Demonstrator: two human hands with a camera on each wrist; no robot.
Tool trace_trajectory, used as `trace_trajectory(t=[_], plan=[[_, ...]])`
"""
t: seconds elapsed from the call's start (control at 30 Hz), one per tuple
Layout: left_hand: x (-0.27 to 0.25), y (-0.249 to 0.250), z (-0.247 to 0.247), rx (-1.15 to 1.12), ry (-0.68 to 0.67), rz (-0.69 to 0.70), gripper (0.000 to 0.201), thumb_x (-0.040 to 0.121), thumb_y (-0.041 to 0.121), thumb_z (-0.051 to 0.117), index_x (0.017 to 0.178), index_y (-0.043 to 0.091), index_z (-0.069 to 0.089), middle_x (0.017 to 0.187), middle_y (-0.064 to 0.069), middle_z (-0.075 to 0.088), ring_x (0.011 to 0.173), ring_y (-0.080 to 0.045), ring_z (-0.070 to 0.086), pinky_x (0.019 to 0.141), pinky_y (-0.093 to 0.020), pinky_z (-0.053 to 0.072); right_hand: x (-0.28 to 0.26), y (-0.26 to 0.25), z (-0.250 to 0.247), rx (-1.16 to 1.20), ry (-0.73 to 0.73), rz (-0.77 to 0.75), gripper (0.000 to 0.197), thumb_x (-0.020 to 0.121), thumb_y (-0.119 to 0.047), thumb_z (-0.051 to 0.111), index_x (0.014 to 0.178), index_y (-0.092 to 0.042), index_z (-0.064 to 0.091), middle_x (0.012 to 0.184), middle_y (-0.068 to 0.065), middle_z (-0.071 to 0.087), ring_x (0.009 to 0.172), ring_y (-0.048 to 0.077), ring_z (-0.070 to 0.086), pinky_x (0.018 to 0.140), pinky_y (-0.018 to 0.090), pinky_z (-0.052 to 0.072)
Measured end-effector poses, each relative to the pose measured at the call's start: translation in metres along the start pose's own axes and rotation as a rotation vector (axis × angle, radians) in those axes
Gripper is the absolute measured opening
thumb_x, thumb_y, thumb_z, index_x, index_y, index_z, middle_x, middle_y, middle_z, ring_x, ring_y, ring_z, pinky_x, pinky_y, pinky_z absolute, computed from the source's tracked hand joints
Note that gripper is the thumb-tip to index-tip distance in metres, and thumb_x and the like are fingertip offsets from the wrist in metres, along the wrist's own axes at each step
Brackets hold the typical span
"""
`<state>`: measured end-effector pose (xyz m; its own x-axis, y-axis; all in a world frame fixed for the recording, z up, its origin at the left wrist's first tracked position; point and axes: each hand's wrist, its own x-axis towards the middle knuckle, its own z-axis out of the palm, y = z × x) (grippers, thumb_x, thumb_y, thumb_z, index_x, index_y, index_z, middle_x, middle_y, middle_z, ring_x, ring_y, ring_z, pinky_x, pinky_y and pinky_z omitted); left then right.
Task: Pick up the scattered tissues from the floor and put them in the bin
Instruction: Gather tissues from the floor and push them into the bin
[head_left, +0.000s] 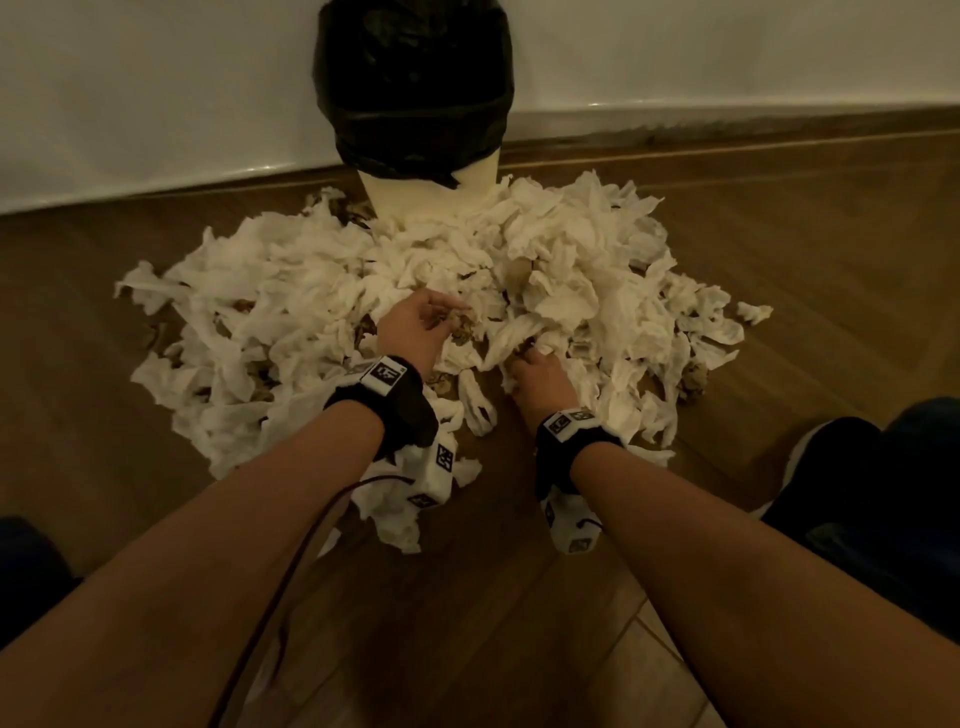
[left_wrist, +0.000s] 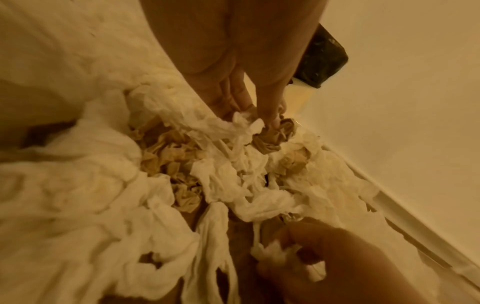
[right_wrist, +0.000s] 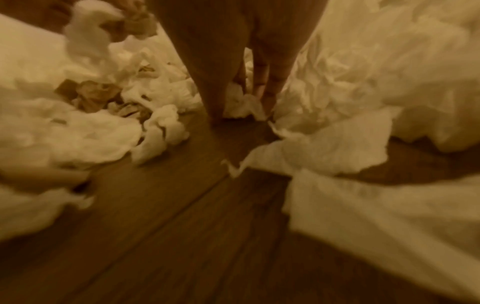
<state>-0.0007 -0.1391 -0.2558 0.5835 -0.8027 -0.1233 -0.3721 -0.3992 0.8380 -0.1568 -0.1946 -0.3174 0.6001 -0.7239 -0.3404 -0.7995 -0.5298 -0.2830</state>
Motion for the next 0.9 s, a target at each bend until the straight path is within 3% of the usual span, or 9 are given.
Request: trace_trajectory(t=[0.1, 0.2, 0.3, 0.4, 0.5, 0.57, 0.67, 0.8, 0.9], plan=[[-0.008, -0.002, -0.006, -0.055, 0.002, -0.016, 0.009, 0.086, 0.012, 0.065, 0.09, 0.02, 0.064, 0.08, 0.019, 0.056, 0.074, 0.006, 0.052, 0.059, 0.002, 0.039, 0.009, 0.008, -0.013, 0.161, -0.008, 0.08, 0.026, 0.092, -0.014, 0.053, 0.112, -0.002, 0.064, 0.12, 0.017, 0.057, 0.109, 0.031, 0.054, 0.087, 0.031, 0.041], [-0.011, -0.001, -0.012, -0.142, -0.015, -0.031, 0.009, 0.085, 0.011, 0.067, 0.093, 0.015, 0.066, 0.087, 0.011, 0.061, 0.076, 0.011, 0.055, 0.064, -0.001, 0.042, 0.005, 0.017, -0.025, 0.447, 0.064, 0.238, 0.019, 0.085, -0.013, 0.064, 0.103, -0.005, 0.065, 0.105, 0.014, 0.064, 0.1, 0.03, 0.06, 0.078, 0.031, 0.047], [-0.012, 0.002, -0.02, -0.291, -0.033, -0.108, 0.01, 0.083, 0.012, 0.069, 0.09, 0.018, 0.066, 0.102, -0.003, 0.065, 0.092, -0.005, 0.061, 0.075, -0.017, 0.049, -0.006, 0.024, -0.037, 0.934, 0.136, 0.303, 0.039, 0.081, -0.007, 0.071, 0.116, -0.013, 0.056, 0.112, 0.009, 0.058, 0.1, 0.024, 0.057, 0.076, 0.034, 0.054], [-0.018, 0.008, -0.027, -0.486, -0.033, -0.255, 0.013, 0.084, 0.014, 0.069, 0.089, 0.025, 0.066, 0.11, -0.006, 0.063, 0.1, -0.019, 0.059, 0.069, -0.032, 0.052, -0.018, 0.027, -0.05, 1.332, 0.061, 0.329, 0.059, 0.084, 0.004, 0.064, 0.138, -0.01, 0.044, 0.136, 0.012, 0.049, 0.117, 0.028, 0.052, 0.092, 0.039, 0.049], [-0.028, 0.012, -0.03, -0.631, -0.005, -0.361, 0.013, 0.086, 0.017, 0.068, 0.092, 0.029, 0.065, 0.112, -0.003, 0.061, 0.1, -0.019, 0.056, 0.073, -0.039, 0.053, -0.029, 0.025, -0.06, 1.726, -0.032, 0.396, 0.051, 0.089, 0.008, 0.052, 0.138, -0.003, 0.042, 0.124, 0.017, 0.057, 0.097, 0.026, 0.059, 0.076, 0.036, 0.053], [-0.036, 0.014, -0.033, -0.746, 0.018, -0.421, 0.016, 0.088, 0.013, 0.065, 0.1, 0.023, 0.064, 0.103, -0.003, 0.061, 0.092, -0.022, 0.055, 0.084, -0.046, 0.05, -0.036, 0.024, -0.065, 1.813, -0.061, 0.39, 0.046, 0.092, 0.006, 0.049, 0.137, -0.001, 0.043, 0.115, 0.015, 0.059, 0.087, 0.022, 0.059, 0.062, 0.028, 0.057], [-0.046, 0.015, -0.036, -0.924, 0.05, -0.454, 0.031, 0.091, 0.005, 0.057, 0.122, 0.008, 0.055, 0.091, -0.003, 0.061, 0.075, -0.018, 0.055, 0.087, -0.041, 0.051, -0.045, 0.022, -0.07, 1.919, -0.08, 0.371, 0.04, 0.094, 0.004, 0.047, 0.133, -0.005, 0.047, 0.1, 0.007, 0.061, 0.085, 0.019, 0.059, 0.057, 0.02, 0.057], [-0.054, 0.022, -0.046, -0.989, 0.041, -0.445, 0.038, 0.093, 0.003, 0.054, 0.131, 0.008, 0.048, 0.113, -0.008, 0.058, 0.101, -0.022, 0.057, 0.081, -0.032, 0.052, -0.053, 0.02, -0.077, 1.996, -0.071, 0.372, 0.039, 0.096, -0.001, 0.045, 0.135, -0.006, 0.045, 0.105, 0.008, 0.06, 0.09, 0.019, 0.059, 0.059, 0.02, 0.057], [-0.053, 0.031, -0.057, -1.063, 0.041, -0.429, 0.035, 0.092, 0.0, 0.053, 0.126, 0.008, 0.051, 0.116, -0.012, 0.058, 0.103, -0.023, 0.057, 0.081, -0.031, 0.052, -0.057, 0.018, -0.084, 2.036, -0.045, 0.366, 0.042, 0.097, -0.005, 0.045, 0.139, -0.006, 0.041, 0.112, 0.008, 0.06, 0.097, 0.019, 0.058, 0.061, 0.019, 0.058]])
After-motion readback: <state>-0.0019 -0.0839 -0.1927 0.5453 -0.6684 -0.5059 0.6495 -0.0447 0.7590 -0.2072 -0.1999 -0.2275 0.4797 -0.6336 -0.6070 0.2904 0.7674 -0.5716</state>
